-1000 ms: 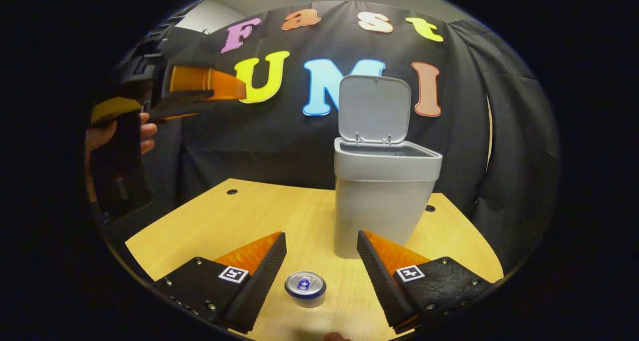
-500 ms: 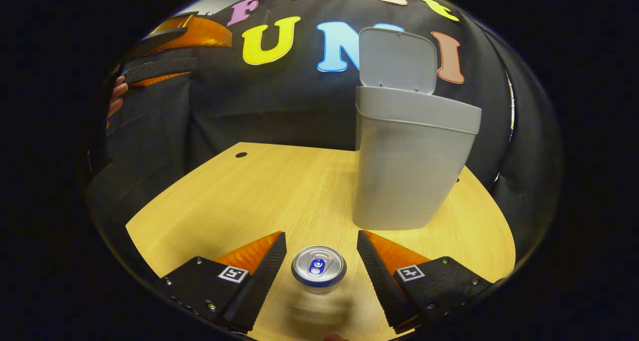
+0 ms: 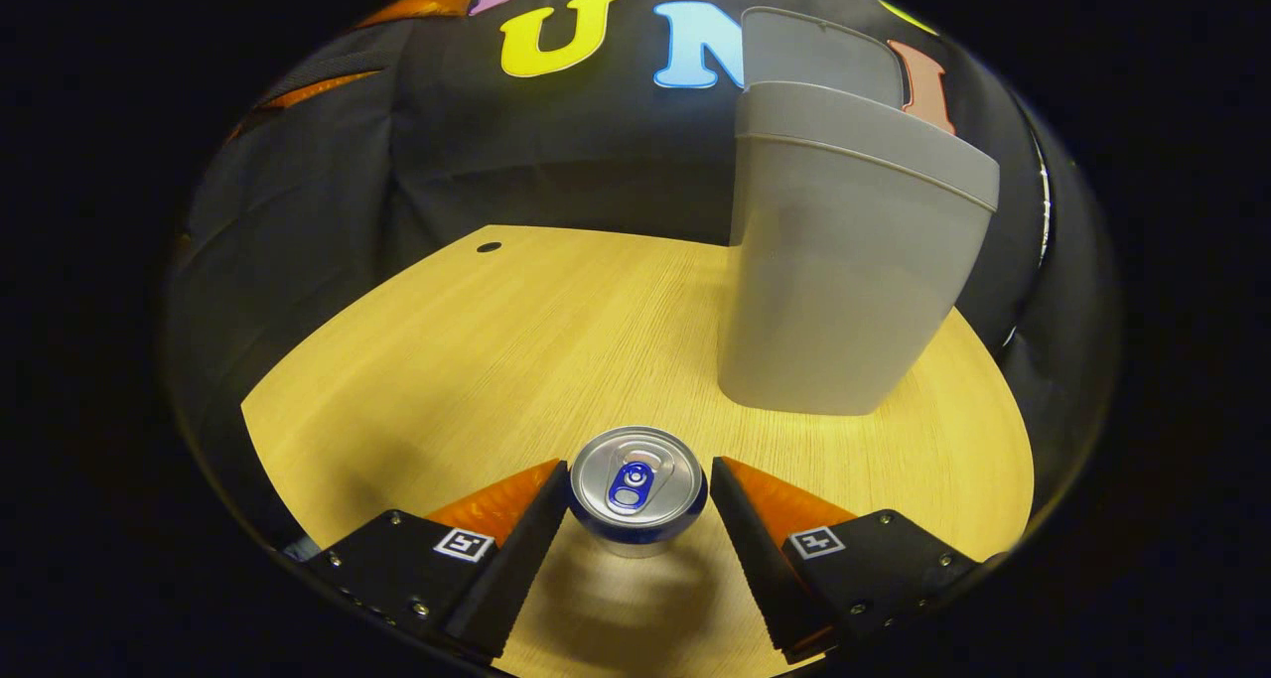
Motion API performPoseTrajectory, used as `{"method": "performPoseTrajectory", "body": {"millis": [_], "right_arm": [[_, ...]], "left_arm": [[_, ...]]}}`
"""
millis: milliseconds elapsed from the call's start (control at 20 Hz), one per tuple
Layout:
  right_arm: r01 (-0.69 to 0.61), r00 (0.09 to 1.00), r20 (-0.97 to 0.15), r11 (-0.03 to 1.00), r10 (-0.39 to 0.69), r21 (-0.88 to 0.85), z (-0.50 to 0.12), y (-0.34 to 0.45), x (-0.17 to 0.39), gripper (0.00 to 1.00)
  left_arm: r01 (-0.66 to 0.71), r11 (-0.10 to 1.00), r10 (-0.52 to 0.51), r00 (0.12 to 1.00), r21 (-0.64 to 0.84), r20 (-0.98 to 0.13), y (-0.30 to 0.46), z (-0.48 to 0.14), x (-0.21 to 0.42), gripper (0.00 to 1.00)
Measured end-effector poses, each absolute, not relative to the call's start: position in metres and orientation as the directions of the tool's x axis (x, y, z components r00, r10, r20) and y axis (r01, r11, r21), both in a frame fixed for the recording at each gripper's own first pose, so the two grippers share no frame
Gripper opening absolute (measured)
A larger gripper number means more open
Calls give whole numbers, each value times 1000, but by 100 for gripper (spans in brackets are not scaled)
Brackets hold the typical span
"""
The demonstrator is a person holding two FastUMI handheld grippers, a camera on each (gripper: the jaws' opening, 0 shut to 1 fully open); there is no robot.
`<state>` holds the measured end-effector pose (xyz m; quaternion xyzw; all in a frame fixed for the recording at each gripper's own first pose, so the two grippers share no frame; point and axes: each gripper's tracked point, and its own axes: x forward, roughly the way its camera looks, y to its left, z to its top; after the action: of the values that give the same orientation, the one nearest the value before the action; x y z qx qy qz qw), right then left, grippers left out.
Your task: Press the lid of the desktop garbage bin to open it, pick up the crumpled paper on the desktop and throw it into the bin, then pick up the pop can on the desktop and drop it into the bin, and finally close the garbage bin lid.
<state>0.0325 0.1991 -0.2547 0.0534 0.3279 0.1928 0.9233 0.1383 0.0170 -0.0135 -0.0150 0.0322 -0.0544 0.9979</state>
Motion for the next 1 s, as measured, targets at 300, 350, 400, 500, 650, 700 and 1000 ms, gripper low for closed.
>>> {"method": "performPoseTrajectory", "body": {"millis": [300,350,400,500,650,700,1000], "right_arm": [[-324,720,-574,921,389,217,-250,193,31,85],[-325,726,-565,920,391,220,-246,191,31,84],[-327,731,-558,919,394,221,-241,189,31,84],[-324,745,-538,919,393,223,-228,183,30,84],[-319,779,-489,919,393,231,-199,170,32,84],[-316,794,-466,920,390,233,-187,165,35,84],[-289,895,-288,934,342,210,-100,126,65,84]], "left_arm": [[91,996,-92,993,-19,-79,21,-17,134,97],[91,996,-92,993,-16,-79,20,-18,134,97],[92,996,-93,993,-15,-79,19,-18,133,97],[95,995,-96,993,-15,-75,17,-16,132,97],[101,995,-102,993,-13,-67,13,-16,130,97],[102,995,-102,993,-8,-66,12,-16,130,97],[119,993,-119,991,-7,-59,2,-14,129,97]]}}
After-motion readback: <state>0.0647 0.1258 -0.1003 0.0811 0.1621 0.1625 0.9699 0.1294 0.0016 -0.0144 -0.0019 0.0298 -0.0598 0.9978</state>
